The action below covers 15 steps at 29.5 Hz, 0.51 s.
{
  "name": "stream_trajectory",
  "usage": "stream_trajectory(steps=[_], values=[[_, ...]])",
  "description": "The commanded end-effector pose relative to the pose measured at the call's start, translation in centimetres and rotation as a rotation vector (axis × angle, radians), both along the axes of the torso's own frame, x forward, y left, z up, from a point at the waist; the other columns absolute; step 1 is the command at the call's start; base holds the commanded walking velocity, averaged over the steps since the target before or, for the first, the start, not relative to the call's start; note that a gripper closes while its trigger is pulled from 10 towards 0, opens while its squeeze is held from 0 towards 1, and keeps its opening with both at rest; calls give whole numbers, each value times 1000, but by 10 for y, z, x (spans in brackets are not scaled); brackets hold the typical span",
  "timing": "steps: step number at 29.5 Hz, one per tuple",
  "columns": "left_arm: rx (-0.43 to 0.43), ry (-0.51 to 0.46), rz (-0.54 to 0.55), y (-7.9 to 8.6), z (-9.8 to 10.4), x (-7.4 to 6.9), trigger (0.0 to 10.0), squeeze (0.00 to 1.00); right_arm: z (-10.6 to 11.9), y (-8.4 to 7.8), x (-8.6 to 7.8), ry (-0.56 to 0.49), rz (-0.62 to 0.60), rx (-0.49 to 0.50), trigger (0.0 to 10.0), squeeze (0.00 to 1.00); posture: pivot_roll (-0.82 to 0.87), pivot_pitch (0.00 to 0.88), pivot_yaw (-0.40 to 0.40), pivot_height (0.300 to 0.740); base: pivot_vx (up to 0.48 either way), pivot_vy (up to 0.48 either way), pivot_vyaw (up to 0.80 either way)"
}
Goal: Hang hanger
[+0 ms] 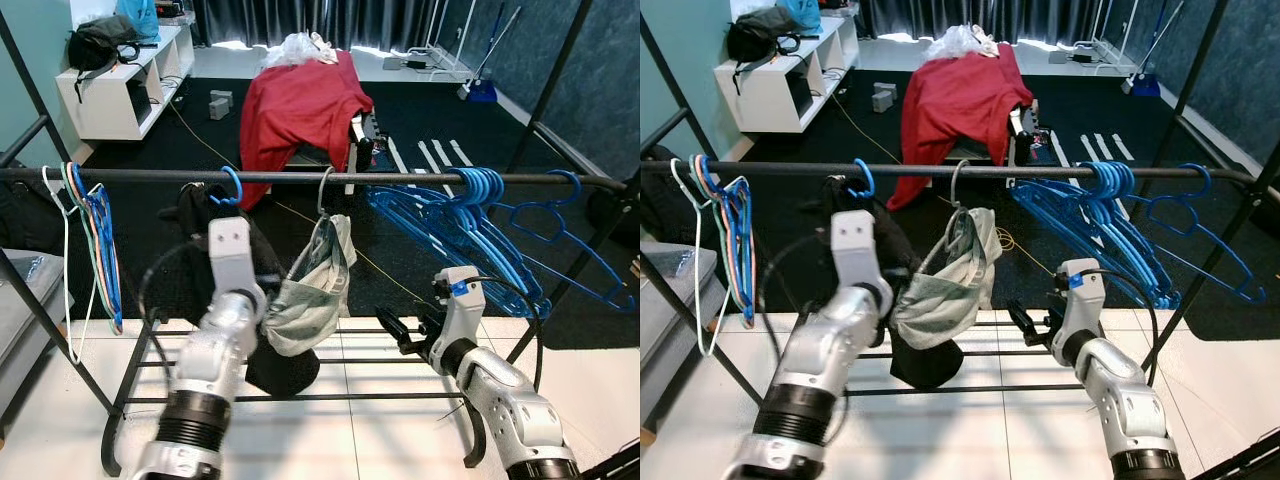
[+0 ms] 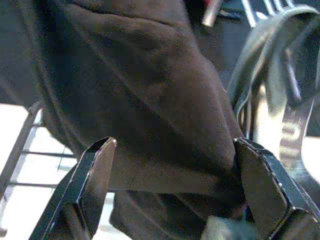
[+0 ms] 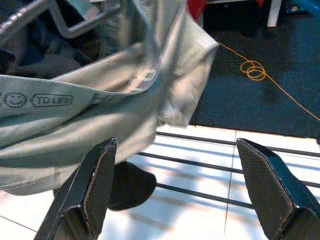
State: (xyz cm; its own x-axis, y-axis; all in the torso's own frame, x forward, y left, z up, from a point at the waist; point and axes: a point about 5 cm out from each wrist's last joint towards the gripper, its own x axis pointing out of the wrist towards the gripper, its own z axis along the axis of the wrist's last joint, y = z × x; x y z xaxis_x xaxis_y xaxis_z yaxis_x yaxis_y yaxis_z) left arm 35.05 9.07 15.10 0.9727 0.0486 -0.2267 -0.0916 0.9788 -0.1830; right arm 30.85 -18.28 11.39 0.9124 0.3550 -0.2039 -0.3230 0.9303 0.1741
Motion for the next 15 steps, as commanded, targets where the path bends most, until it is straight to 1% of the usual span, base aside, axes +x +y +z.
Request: stream_trajectory(steps=[1, 3, 5, 8, 10, 12, 13, 14, 15], values=[[-31, -10, 21, -3, 2, 2, 10000, 0, -2, 0, -1, 8, -6, 9, 10000, 0, -91, 68, -3, 740, 0, 0, 0], [-45, -29, 32, -5, 8, 5, 10000, 0, -3, 1, -1, 9, -6, 10, 10000, 0, -90, 64, 0, 740, 0, 0, 0], [-26, -34, 41, -4, 11, 9, 10000, 0, -3, 1, -1, 9, -5, 10, 10000, 0, -91, 62, 1, 740, 0, 0, 0], [-14, -26, 57, -1, 11, 11, 10000, 0, -4, 1, -2, 8, -5, 11, 10000, 0, -94, 62, 6, 740, 0, 0, 0], [28, -4, 76, 5, 5, 11, 10000, 0, -4, 1, -2, 7, -8, 12, 10000, 0, -95, 62, 7, 740, 0, 0, 0], [73, 44, 98, 14, -9, 9, 10000, 0, -3, 1, -2, 6, -10, 14, 10000, 0, -95, 71, 7, 740, 0, 0, 0], [73, 44, 98, 14, -9, 9, 10000, 0, -3, 1, -2, 6, -10, 14, 10000, 0, -95, 71, 7, 740, 0, 0, 0], [102, 74, 119, 21, -18, 8, 10000, 0, -3, 1, -2, 5, -10, 15, 10000, 0, -92, 73, 5, 740, 0, 0, 0], [102, 74, 119, 21, -18, 8, 10000, 0, -3, 1, -2, 5, -10, 15, 10000, 0, -92, 73, 5, 740, 0, 0, 0]])
